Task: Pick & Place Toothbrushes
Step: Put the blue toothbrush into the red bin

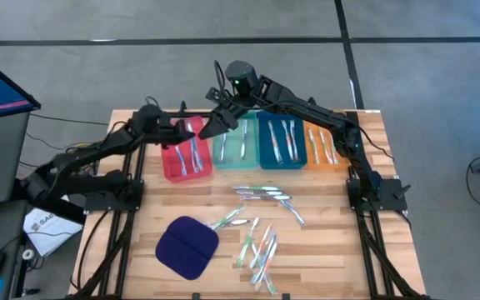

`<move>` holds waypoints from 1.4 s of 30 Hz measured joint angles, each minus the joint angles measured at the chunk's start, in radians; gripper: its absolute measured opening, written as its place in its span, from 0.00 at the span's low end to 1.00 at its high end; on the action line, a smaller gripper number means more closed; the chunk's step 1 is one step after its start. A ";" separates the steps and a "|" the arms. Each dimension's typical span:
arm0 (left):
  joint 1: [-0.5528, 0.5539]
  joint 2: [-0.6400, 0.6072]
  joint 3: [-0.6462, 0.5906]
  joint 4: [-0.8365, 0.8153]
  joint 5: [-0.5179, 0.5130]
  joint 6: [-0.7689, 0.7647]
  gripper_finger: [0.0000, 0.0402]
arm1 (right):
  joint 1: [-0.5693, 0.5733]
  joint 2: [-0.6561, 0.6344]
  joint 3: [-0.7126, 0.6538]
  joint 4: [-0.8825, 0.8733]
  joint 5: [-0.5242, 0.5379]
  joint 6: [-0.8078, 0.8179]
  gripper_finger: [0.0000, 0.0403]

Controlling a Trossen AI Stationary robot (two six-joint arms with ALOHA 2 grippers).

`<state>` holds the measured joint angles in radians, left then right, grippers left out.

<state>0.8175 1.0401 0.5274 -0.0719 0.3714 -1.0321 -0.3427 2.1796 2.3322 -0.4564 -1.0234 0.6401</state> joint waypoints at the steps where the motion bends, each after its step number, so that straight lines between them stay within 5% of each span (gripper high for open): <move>1: -0.005 0.027 0.000 0.003 0.001 0.000 0.05 | 0.005 0.000 0.000 0.000 0.000 -0.008 0.61; 23: -0.017 0.284 0.078 0.013 -0.164 0.038 0.05 | 0.055 0.000 0.000 -0.001 -0.039 -0.049 0.61; 36: -0.018 0.459 0.137 -0.005 -0.166 0.094 0.05 | 0.057 0.000 0.000 -0.010 -0.101 -0.049 0.61; 42: -0.019 0.477 0.137 0.004 -0.165 0.113 0.19 | 0.057 0.000 0.000 -0.042 -0.105 -0.077 0.61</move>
<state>0.7988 1.5168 0.6643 -0.0681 0.2062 -0.9188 -0.2855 2.1796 2.3325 -0.4988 -1.1282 0.5632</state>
